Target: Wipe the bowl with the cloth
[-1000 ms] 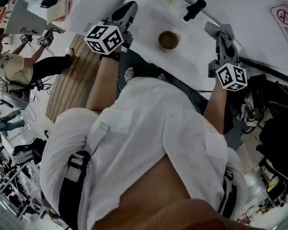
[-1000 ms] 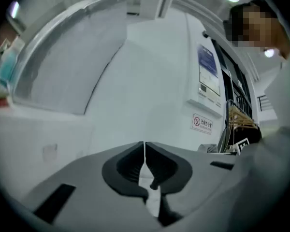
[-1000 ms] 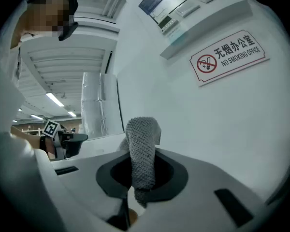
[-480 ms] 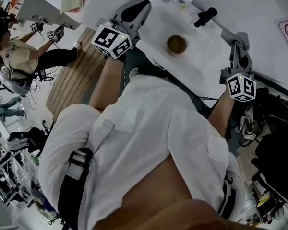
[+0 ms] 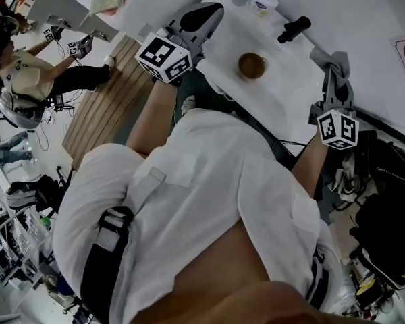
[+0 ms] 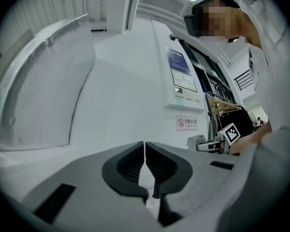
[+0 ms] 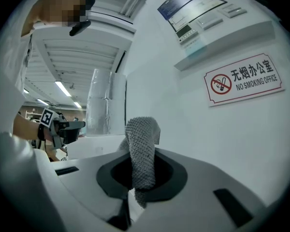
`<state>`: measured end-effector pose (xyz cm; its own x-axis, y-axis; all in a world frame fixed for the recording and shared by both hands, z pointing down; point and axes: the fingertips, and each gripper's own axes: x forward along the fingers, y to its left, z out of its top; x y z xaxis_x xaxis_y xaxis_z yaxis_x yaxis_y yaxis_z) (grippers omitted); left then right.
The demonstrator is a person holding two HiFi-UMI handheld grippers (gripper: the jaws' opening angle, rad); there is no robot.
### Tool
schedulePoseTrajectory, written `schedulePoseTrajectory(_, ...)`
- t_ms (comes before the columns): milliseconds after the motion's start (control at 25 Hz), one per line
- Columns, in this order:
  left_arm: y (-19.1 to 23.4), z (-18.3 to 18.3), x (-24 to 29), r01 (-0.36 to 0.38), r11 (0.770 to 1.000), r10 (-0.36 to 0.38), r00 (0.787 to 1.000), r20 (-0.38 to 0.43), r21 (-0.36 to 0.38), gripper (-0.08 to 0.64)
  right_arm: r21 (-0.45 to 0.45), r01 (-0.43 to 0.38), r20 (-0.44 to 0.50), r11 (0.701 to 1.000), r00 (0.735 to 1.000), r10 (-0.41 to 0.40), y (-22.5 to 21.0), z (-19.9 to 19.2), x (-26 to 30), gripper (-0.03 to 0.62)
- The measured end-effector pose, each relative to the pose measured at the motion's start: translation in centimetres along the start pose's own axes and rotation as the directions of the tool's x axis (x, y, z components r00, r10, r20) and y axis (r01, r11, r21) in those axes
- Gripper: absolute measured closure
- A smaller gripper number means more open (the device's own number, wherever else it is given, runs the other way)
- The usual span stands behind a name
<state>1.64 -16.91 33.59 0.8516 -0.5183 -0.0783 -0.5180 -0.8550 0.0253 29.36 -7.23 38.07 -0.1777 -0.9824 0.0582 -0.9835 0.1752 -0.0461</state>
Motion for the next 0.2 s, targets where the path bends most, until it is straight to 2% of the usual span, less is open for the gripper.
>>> schedulePoseTrajectory(200,-0.2,-0.14,0.15,0.02,1.0,-0.02,1.0,-0.002,-0.014,0.541,-0.003,0.001,-0.007,1.0,1.0,-0.001,0.34,0.04,0.1,0.554)
